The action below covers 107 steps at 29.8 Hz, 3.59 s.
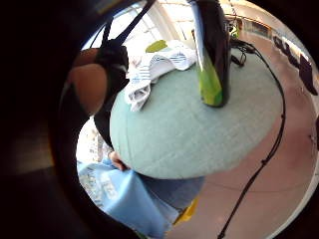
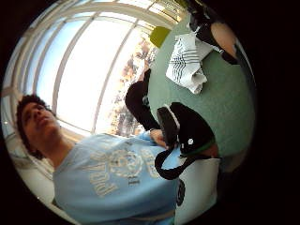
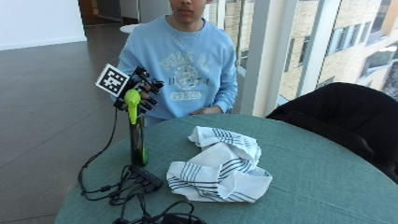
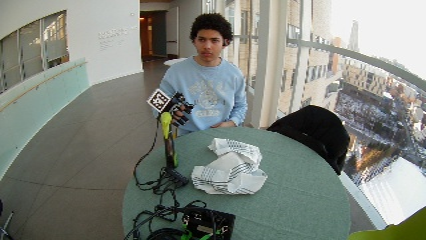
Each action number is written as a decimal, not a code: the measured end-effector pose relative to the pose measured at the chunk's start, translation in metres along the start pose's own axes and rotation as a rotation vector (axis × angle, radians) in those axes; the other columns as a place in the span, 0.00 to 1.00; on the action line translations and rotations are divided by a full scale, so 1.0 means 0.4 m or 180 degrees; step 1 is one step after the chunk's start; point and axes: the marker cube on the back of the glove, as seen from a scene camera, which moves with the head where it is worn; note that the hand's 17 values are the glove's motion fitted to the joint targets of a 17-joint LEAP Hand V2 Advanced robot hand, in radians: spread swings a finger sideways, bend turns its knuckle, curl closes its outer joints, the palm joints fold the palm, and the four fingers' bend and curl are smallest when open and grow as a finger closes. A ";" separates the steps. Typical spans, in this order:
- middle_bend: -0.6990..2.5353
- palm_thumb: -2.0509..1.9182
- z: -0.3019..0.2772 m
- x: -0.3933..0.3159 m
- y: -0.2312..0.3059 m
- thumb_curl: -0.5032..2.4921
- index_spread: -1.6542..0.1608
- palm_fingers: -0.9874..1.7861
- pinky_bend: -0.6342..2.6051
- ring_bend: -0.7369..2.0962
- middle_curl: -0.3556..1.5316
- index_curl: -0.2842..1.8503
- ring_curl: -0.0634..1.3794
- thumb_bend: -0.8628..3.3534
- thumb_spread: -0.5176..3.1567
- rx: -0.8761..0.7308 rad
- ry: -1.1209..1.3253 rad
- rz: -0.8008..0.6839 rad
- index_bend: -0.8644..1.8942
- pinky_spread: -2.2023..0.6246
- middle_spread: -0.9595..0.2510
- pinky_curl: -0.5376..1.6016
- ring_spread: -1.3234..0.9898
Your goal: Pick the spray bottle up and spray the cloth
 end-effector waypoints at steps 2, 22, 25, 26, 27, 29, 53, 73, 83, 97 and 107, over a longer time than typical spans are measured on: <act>0.31 0.68 -0.015 0.028 0.003 0.26 0.72 0.65 0.28 0.38 0.39 0.24 0.27 0.23 0.46 0.0147 -0.0123 0.0072 0.35 0.84 0.72 0.40 0.56; 0.29 0.68 -0.037 0.272 -0.186 0.26 0.72 0.61 0.29 0.37 0.40 0.24 0.28 0.20 0.43 0.0970 -0.0883 0.0824 0.35 0.84 0.74 0.42 0.57; 0.29 0.68 -0.023 0.278 -0.213 0.26 0.72 0.60 0.29 0.37 0.40 0.24 0.28 0.20 0.42 0.0950 -0.0950 0.0815 0.35 0.84 0.74 0.42 0.57; 0.29 0.68 -0.019 0.281 -0.220 0.26 0.72 0.60 0.29 0.37 0.40 0.24 0.28 0.20 0.42 0.0962 -0.0967 0.0806 0.35 0.84 0.74 0.42 0.57; 0.29 0.68 -0.015 0.284 -0.228 0.27 0.71 0.60 0.29 0.37 0.40 0.24 0.28 0.20 0.42 0.0983 -0.0978 0.0796 0.36 0.84 0.74 0.42 0.57; 0.29 0.68 -0.010 0.290 -0.246 0.27 0.72 0.61 0.29 0.37 0.40 0.24 0.28 0.20 0.42 0.1037 -0.0982 0.0790 0.36 0.85 0.74 0.42 0.57; 0.29 0.76 -0.032 0.261 -0.317 0.32 0.77 0.73 0.25 0.36 0.41 0.30 0.28 0.21 0.38 0.0923 -0.0708 0.0775 0.38 0.86 0.71 0.40 0.57; 0.30 0.76 0.019 0.058 -0.511 0.34 0.79 0.77 0.26 0.39 0.42 0.32 0.30 0.20 0.37 -0.0879 0.0042 0.0712 0.37 0.84 0.71 0.41 0.57; 0.30 0.76 0.062 0.040 -0.496 0.35 0.79 0.77 0.26 0.40 0.42 0.32 0.30 0.20 0.37 -0.1423 0.0297 0.0798 0.37 0.84 0.71 0.41 0.57; 0.30 0.76 0.084 0.054 -0.487 0.36 0.79 0.76 0.26 0.40 0.43 0.32 0.30 0.20 0.36 -0.1638 0.0458 0.0876 0.37 0.84 0.71 0.42 0.57; 0.30 0.76 0.074 0.061 -0.487 0.36 0.79 0.76 0.26 0.40 0.43 0.32 0.30 0.20 0.36 -0.1685 0.0504 0.0941 0.37 0.84 0.72 0.42 0.58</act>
